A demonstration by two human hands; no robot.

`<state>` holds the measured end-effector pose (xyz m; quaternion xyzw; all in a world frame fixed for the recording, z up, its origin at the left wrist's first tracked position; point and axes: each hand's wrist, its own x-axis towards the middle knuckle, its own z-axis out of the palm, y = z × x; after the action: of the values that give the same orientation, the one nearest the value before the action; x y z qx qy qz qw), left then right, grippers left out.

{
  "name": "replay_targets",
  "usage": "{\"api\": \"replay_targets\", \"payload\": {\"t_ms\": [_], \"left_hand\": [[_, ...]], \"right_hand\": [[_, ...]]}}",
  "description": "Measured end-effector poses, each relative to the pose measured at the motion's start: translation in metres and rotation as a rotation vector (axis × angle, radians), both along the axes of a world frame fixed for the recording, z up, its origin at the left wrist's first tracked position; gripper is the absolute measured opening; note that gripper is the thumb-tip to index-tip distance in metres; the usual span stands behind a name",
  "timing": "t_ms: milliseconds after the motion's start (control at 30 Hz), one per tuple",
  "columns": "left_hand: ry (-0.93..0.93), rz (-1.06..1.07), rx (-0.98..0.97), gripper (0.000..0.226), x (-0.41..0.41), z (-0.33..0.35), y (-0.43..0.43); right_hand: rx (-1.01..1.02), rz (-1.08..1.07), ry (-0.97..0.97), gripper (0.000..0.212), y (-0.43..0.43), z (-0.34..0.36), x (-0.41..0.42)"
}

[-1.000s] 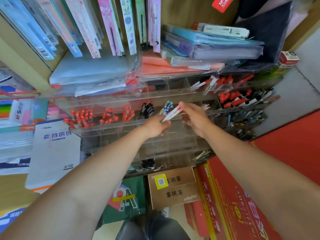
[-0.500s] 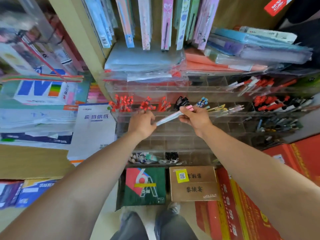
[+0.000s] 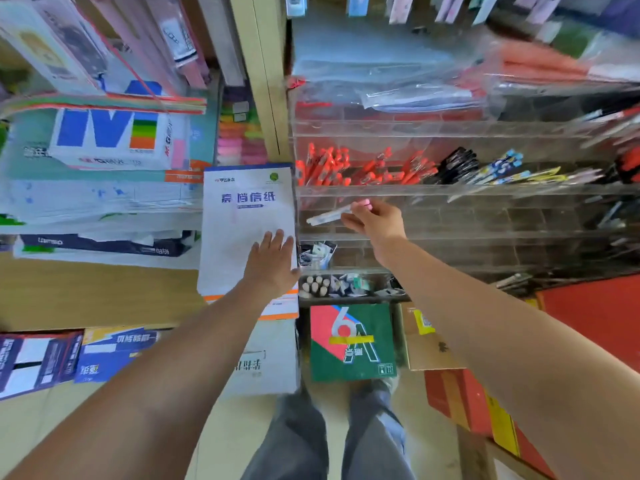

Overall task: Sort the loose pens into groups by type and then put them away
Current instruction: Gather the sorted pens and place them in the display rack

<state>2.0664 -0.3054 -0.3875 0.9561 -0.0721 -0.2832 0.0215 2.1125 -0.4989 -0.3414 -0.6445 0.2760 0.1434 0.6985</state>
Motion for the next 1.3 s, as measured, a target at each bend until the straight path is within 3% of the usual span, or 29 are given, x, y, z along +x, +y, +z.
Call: {"api": "replay_targets", "payload": {"t_ms": [333,467,567,700,900,1000,1300], "left_hand": [[-0.128,-0.066,-0.134,0.064,-0.008,-0.026,0.027],[-0.146,-0.066,-0.158,0.061,-0.005,-0.024,0.029],[-0.153,-0.052,-0.169,0.057,-0.004,-0.020,0.029],[-0.181,0.003,-0.207,0.050,-0.007,-0.008,0.026],[-0.264,0.107,-0.273,0.037,-0.028,0.016,0.037],[-0.277,0.171,-0.267,0.035,-0.040,0.025,0.056],[-0.270,0.409,-0.200,0.021,-0.096,0.040,0.219]], "right_hand": [[-0.343,0.128,0.043,0.034,0.048,-0.057,0.009],[-0.450,0.155,0.038,0.007,0.050,-0.059,0.008],[-0.650,0.216,-0.059,0.044,0.045,-0.054,0.005],[-0.831,0.247,-0.221,0.044,0.040,-0.040,-0.008],[-0.863,0.427,-0.440,0.028,0.060,-0.023,-0.030],[-0.778,0.517,-0.523,0.024,0.089,-0.014,-0.036],[-0.831,0.975,-0.429,0.025,0.263,-0.002,-0.058]]}}
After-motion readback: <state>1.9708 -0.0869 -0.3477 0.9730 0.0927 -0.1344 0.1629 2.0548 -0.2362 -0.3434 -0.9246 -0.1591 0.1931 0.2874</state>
